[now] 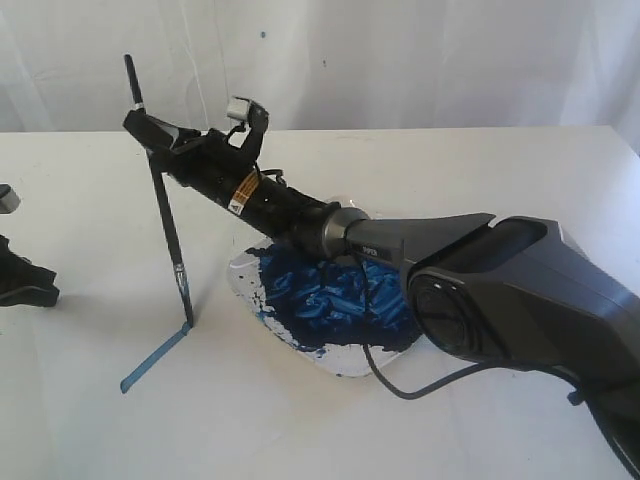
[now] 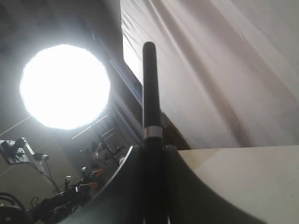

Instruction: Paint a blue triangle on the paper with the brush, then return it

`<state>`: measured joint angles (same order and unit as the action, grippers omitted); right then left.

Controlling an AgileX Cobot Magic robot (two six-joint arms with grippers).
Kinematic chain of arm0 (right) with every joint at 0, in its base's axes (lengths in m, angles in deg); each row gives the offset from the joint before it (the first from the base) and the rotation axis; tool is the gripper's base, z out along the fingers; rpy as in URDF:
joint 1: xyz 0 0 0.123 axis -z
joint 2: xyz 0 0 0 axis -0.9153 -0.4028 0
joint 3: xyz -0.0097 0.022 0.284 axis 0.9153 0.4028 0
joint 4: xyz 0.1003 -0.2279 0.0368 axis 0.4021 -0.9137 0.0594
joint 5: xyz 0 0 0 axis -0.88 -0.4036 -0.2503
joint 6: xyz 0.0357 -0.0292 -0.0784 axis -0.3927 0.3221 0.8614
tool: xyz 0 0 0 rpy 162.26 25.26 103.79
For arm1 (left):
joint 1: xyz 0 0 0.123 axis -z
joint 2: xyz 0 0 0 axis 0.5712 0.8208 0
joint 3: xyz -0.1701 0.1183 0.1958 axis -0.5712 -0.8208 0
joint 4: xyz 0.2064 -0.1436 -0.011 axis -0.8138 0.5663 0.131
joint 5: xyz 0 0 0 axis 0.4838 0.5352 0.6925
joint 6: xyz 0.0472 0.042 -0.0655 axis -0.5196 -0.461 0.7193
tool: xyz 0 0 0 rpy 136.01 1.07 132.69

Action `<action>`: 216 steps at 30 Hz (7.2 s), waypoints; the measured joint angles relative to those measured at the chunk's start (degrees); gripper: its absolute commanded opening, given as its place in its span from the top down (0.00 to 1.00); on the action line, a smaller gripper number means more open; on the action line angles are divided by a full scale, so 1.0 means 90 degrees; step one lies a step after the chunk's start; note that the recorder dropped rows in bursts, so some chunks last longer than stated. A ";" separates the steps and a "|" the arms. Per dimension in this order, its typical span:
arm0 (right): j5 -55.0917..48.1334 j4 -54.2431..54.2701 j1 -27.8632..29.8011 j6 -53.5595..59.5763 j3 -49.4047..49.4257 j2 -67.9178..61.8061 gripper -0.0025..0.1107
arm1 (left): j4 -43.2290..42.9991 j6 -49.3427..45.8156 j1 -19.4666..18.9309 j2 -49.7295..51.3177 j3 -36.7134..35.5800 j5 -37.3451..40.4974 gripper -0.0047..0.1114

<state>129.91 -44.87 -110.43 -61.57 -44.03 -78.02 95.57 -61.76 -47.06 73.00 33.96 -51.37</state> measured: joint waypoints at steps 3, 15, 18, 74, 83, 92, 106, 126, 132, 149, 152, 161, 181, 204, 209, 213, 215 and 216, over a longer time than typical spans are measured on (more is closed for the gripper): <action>0.0010 0.0094 0.0135 0.0000 0.0000 0.0000 0.98 | 0.0000 0.0000 0.0000 0.0000 0.0000 0.0000 0.96; 0.0521 0.0310 0.0197 -0.0029 0.0000 0.0000 0.98 | 0.0000 0.0000 0.0000 0.0000 0.0000 0.0000 0.96; 0.0577 0.0220 0.0197 -0.0231 0.0000 0.0000 0.98 | 0.0000 0.0000 0.0000 0.0000 0.0000 0.0000 0.96; 0.0623 -0.3501 -0.0752 -0.2380 0.0000 0.0924 0.98 | 0.0000 0.0000 0.0000 0.0000 0.0000 -0.0106 0.96; -0.1392 -0.4561 -0.0564 -0.2723 0.0000 0.1978 0.98 | 0.0000 0.0000 0.0000 0.0000 0.0000 -0.0106 0.96; -0.2919 -0.6046 -0.0725 -0.3762 0.0383 0.2876 0.98 | 0.0023 0.0000 0.0000 0.0000 0.0000 -0.0095 0.96; -0.3700 -0.6493 -0.0814 -0.3726 0.2685 0.4128 0.98 | 0.0145 0.0000 0.0000 0.0000 0.0000 -0.0095 0.96; -0.0500 -0.0149 -0.0814 0.0713 0.3895 0.2360 0.98 | 0.0157 0.0000 0.0000 0.0000 0.0000 -0.0083 0.96; -0.0146 0.0355 -0.0814 0.0828 0.3895 0.1998 0.98 | 0.0157 0.0000 0.0000 0.0000 0.0000 -0.0083 0.96; -0.0669 0.0409 -0.0814 0.1187 0.3095 0.1777 0.98 | 0.0170 0.0000 0.0000 0.0000 0.0000 -0.0083 0.96; -0.0808 0.0409 -0.0814 0.1363 0.2954 0.1777 0.98 | 0.0170 0.0000 0.0000 0.0000 0.0000 -0.0083 0.96; -0.1352 0.0534 -0.0814 0.1759 0.2577 0.1777 0.98 | 0.0170 0.0000 0.0000 0.0000 0.0000 -0.0083 0.96; -0.1113 -0.0548 -0.0791 0.0373 0.2421 0.1768 0.98 | 0.0170 0.0000 0.0000 0.0000 0.0000 -0.0083 0.96; -0.1235 -0.0345 -0.0863 0.0949 0.2569 0.1745 0.98 | 0.0170 0.0000 0.0000 0.0000 0.0000 -0.0083 0.96; -0.1246 -0.0284 -0.0863 0.1082 0.2569 0.1745 0.98 | 0.0170 0.0000 0.0000 0.0000 0.0000 -0.0083 0.96; -0.1246 -0.0087 -0.0863 0.1144 0.2569 0.1745 0.98 | 0.0170 0.0000 0.0000 0.0000 0.0000 -0.0083 0.96; -0.1248 -0.0029 -0.0863 0.1186 0.2569 0.1745 0.98 | 0.0170 0.0000 0.0000 0.0000 0.0000 -0.0083 0.96; -0.1277 -0.0014 -0.0863 0.1217 0.2569 0.1745 0.98 | 0.0170 0.0000 0.0000 0.0000 0.0000 -0.0083 0.96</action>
<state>118.42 -45.00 -118.19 -50.62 -20.90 -62.32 97.10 -61.76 -47.06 73.00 33.96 -52.11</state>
